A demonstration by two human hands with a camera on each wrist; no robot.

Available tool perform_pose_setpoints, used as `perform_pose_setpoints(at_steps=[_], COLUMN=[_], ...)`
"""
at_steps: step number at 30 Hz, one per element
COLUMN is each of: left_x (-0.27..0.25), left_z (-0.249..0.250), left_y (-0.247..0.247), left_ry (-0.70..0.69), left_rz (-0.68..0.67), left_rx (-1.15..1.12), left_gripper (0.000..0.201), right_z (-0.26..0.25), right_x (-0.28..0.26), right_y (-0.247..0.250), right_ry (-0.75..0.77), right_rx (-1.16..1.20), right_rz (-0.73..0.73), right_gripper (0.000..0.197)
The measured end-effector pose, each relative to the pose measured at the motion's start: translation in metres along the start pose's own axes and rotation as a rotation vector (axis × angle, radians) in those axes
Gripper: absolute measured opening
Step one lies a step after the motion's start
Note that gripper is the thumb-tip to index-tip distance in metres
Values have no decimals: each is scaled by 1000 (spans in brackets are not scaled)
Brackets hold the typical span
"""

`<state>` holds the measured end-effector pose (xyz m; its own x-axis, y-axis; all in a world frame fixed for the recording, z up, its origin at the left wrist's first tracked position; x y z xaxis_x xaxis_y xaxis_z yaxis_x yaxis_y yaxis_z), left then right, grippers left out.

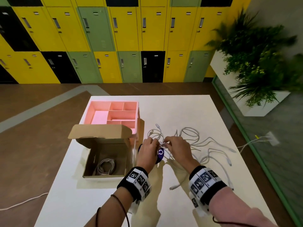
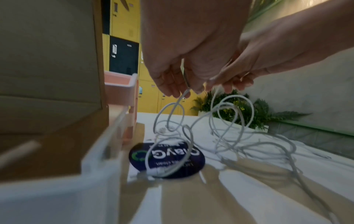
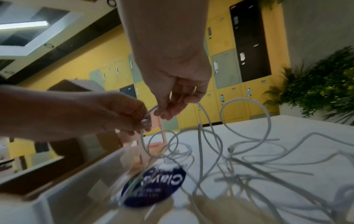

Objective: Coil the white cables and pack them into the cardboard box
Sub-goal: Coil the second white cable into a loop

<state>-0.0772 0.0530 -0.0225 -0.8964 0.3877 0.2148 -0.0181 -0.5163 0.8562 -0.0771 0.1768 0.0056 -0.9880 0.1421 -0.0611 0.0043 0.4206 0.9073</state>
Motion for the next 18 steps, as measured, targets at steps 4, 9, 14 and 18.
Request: perform_pose_setpoints(at_steps=[4,9,14,18], left_x=[0,-6,-2,3], left_z=[-8,-25,0,25], left_y=[14,18,47,78], left_ry=[-13,-12,-21,-26], left_rz=[68,69,74,110], left_rx=[-53,-216,-501,-714], left_gripper=[6,3,16,24], right_z=[-5,-11,5,23], right_x=[1,-7,-16,-25], right_y=[46,106,143,148], right_ry=[-30,32,18,-64], right_rx=[289,521,575,366], right_rz=[105,250,333,298], right_gripper=[15,11,15,17])
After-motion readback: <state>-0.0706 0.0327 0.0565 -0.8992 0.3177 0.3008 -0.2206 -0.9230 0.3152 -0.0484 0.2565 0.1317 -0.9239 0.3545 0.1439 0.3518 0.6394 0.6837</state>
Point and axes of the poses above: each hand's wrist, its own x-axis towards the middle knuckle, its own y-axis out of the back of the hand, z = x × y, the point moved 6 cm from there along x, towards the middle knuckle, and after that the axes turned 8 degrees about -y, right-handed, at the moved point
